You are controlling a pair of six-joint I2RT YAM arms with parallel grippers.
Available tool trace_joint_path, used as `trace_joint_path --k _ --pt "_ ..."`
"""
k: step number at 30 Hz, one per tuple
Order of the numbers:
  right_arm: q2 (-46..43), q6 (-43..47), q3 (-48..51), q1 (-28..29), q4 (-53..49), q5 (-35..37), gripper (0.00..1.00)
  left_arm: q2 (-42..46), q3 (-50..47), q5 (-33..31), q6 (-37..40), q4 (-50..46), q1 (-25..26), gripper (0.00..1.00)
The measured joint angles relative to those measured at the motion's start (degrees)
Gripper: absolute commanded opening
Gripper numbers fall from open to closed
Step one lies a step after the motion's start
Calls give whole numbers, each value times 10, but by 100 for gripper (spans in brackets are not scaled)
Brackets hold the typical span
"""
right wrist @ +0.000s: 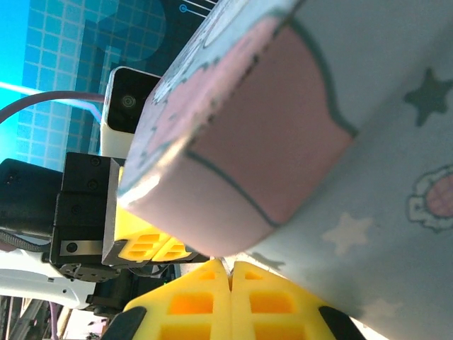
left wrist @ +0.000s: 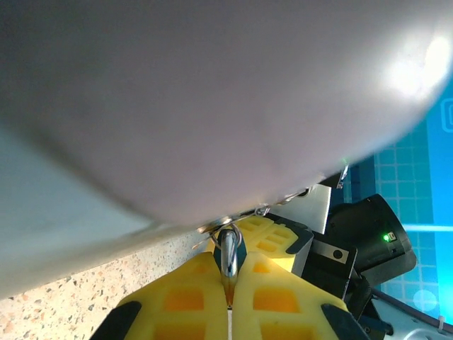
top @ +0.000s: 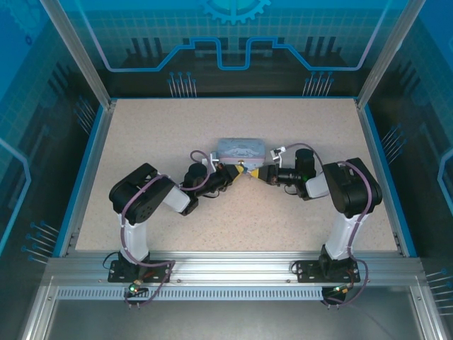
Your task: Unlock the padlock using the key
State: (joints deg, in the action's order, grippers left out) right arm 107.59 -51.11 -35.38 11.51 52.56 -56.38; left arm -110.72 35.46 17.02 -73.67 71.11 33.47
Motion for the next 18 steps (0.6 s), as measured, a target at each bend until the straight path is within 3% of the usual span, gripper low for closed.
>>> trace_joint_path --k 18 --pt "-1 -49 0 -11 -2 -27 2 -4 0 19 5 11 0 0"
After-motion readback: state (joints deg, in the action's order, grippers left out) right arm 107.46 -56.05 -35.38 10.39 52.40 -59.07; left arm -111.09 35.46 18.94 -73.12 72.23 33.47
